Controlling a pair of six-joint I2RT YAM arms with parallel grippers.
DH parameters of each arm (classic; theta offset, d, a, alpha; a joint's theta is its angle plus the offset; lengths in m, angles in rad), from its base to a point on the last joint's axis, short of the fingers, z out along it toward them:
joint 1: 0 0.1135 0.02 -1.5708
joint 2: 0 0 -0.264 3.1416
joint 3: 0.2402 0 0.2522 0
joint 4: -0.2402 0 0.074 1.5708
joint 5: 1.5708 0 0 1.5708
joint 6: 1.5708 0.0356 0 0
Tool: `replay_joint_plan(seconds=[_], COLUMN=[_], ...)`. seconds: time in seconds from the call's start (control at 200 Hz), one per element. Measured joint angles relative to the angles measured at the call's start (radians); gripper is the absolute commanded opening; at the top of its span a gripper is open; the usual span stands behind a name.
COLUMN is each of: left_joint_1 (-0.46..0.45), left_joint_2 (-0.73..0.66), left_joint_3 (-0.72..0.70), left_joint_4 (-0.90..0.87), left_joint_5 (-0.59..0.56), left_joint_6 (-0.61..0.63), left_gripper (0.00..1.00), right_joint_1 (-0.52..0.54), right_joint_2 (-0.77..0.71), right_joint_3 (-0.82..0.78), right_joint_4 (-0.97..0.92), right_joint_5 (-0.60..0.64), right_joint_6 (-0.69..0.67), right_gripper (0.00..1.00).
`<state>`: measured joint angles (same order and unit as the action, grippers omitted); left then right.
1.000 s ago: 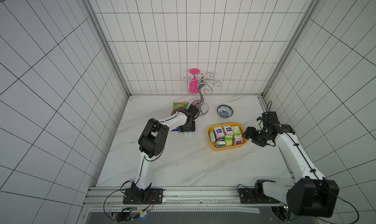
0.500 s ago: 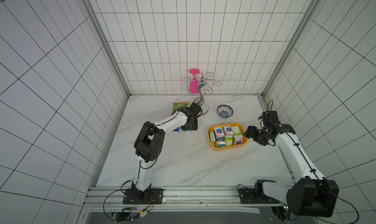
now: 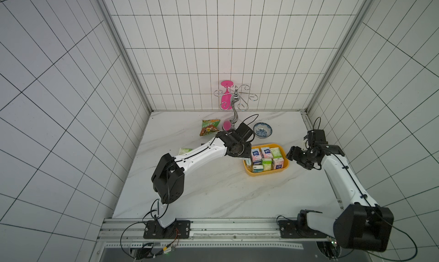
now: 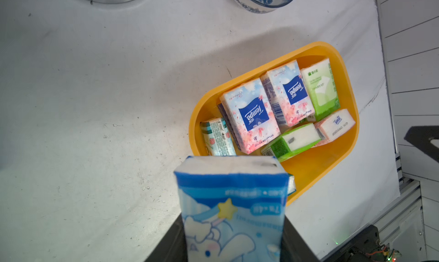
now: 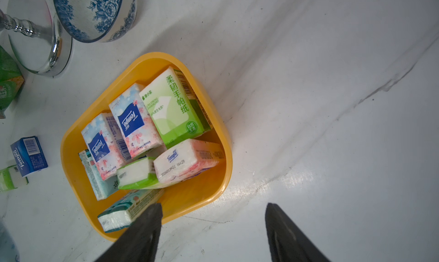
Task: Put the pocket tissues into the storage box
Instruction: Pick up the pocket tissues from the center of the board, then place the pocket tissues in the storage box.
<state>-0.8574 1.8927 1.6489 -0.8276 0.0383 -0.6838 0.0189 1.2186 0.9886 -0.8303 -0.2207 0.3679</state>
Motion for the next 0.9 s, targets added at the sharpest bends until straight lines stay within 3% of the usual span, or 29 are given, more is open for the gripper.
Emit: replay_joint_plan(seconds=[0.395, 0.899], left_joint_1=[-0.068, -0.12], left_joint_2=[0.187, 0.312], left_joint_3=[0.182, 0.26], left_joint_4=[0.042, 0.016], left_joint_5=[-0.062, -0.181], left_joint_6=[-0.212, -0.263], left_gripper=[0.52, 0.54], right_joint_1=[0.0, 0.0], right_joint_2=[-0.026, -0.039], right_joint_3=[-0.004, -0.004], right_joint_4=[0.0, -0.001], right_joint_5=[-0.002, -0.003], right_joint_6=[0.011, 0.01], right_gripper=[0.73, 0.73])
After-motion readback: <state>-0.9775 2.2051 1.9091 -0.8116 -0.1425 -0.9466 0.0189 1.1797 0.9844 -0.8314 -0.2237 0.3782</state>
